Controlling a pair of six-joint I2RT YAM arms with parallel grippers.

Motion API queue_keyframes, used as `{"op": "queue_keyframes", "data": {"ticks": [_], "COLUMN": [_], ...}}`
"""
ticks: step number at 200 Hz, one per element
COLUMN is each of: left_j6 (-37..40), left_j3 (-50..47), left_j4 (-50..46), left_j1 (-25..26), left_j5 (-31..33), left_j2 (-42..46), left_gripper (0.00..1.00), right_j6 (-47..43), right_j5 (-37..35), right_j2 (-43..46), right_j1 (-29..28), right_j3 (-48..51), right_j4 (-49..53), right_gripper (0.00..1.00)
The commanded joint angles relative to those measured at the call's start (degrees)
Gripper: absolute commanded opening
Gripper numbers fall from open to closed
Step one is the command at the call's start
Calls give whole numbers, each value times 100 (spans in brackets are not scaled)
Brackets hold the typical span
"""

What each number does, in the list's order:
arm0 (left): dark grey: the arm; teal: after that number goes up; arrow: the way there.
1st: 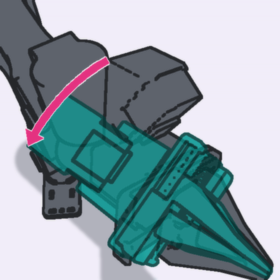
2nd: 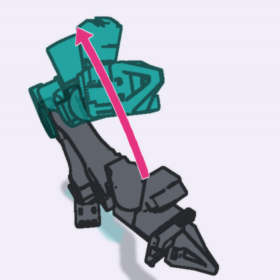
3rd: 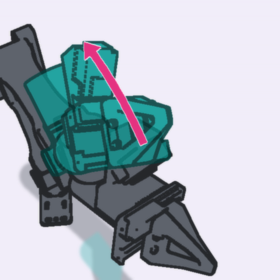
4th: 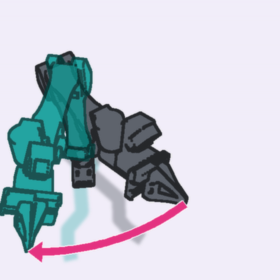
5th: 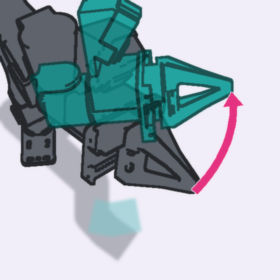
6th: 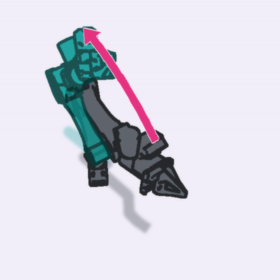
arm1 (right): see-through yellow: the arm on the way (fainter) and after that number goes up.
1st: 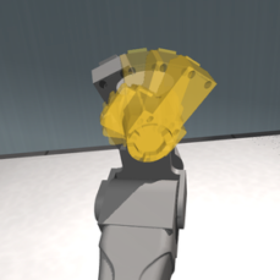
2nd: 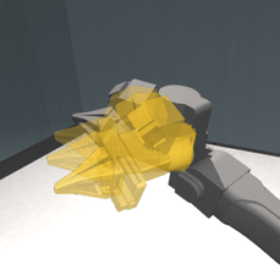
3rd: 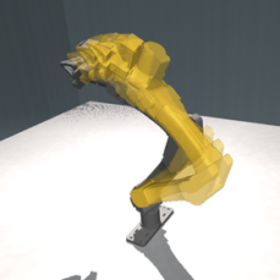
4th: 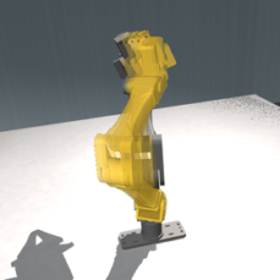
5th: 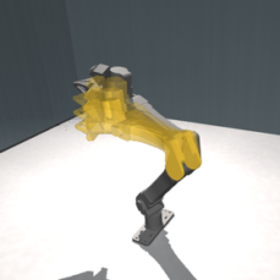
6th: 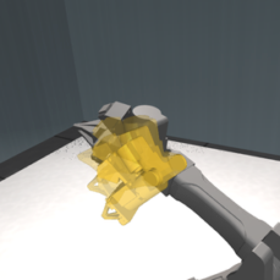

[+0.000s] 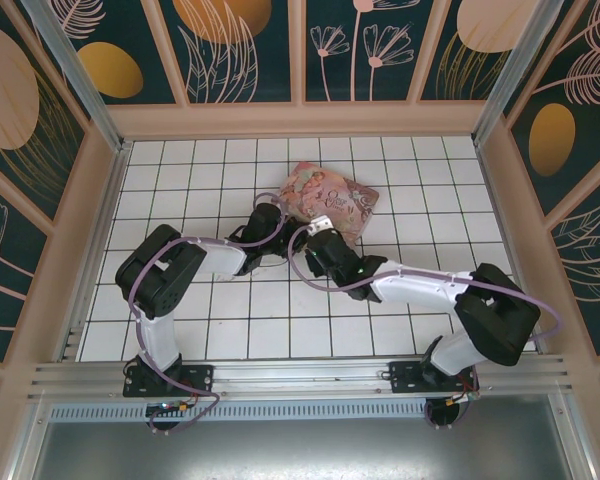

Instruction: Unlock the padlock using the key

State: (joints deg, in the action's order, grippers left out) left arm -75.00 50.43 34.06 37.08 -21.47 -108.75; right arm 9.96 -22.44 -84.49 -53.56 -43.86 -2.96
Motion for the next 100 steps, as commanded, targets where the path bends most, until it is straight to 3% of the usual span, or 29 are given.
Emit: {"op": "queue_keyframes", "data": {"ticks": [1, 100], "left_j6": [5, 30], "left_j3": [138, 111], "left_j4": [83, 4], "left_j1": [38, 35], "left_j5": [-262, -269], "left_j2": [168, 236], "left_gripper": [0, 0], "right_j6": [8, -331], "right_j5": [-166, -1294], "right_j2": [-188, -1037], "right_j1": [-40, 8], "right_j3": [149, -132], "right_j4": [-45, -454], "right_gripper": [30, 27]}}
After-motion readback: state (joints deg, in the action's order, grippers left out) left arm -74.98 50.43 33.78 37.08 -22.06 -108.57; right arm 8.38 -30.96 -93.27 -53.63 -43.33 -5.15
